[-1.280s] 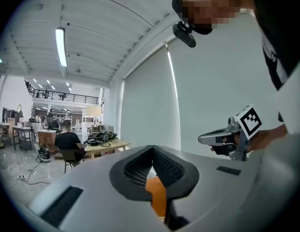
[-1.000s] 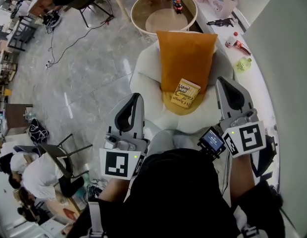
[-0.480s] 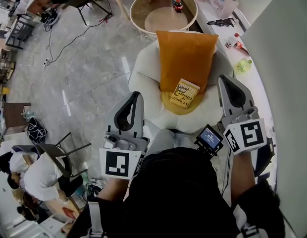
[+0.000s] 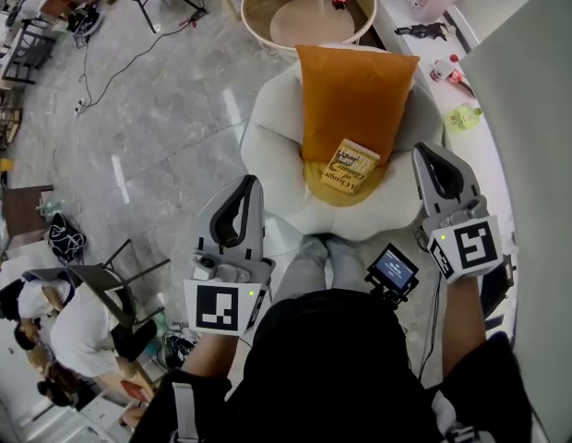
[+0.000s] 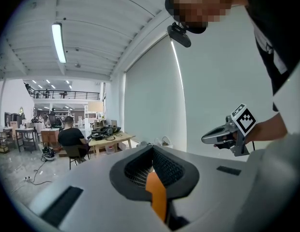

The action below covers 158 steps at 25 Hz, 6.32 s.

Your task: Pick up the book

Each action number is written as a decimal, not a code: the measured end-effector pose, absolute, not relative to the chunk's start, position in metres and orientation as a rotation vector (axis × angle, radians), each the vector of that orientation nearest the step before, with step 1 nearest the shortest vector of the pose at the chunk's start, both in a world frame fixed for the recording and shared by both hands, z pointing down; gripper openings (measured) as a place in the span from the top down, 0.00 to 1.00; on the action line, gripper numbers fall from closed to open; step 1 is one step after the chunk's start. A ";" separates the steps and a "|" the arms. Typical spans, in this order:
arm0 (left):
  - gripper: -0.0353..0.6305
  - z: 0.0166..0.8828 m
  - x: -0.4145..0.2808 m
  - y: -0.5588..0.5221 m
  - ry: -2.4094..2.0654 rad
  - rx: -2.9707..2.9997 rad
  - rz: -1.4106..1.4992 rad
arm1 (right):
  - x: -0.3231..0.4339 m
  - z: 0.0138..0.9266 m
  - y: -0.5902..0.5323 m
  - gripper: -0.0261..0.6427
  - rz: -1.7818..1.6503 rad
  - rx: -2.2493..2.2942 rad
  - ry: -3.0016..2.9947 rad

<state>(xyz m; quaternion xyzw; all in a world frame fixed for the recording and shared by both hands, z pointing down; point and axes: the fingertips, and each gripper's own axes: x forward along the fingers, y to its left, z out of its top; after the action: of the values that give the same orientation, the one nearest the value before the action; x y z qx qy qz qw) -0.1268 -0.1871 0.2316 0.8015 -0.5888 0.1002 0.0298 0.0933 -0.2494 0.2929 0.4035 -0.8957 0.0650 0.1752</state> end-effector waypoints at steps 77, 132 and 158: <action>0.93 0.632 -0.137 -0.256 -1.486 2.226 0.602 | 0.089 0.886 -0.303 0.64 0.465 0.234 -1.992; 0.93 0.519 -0.160 -0.239 -1.580 2.313 0.497 | 0.015 0.768 -0.257 0.74 0.549 0.327 -1.974; 0.93 0.270 -0.101 -0.185 -1.673 2.536 0.297 | 0.058 0.300 -0.259 0.73 0.289 0.887 -2.620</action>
<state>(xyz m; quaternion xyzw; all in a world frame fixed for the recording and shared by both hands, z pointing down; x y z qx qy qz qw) -0.1009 -0.1846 0.2703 0.8300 -0.5475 0.0971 0.0446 0.0585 -0.2593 0.3002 0.3137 -0.9268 0.1021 0.1794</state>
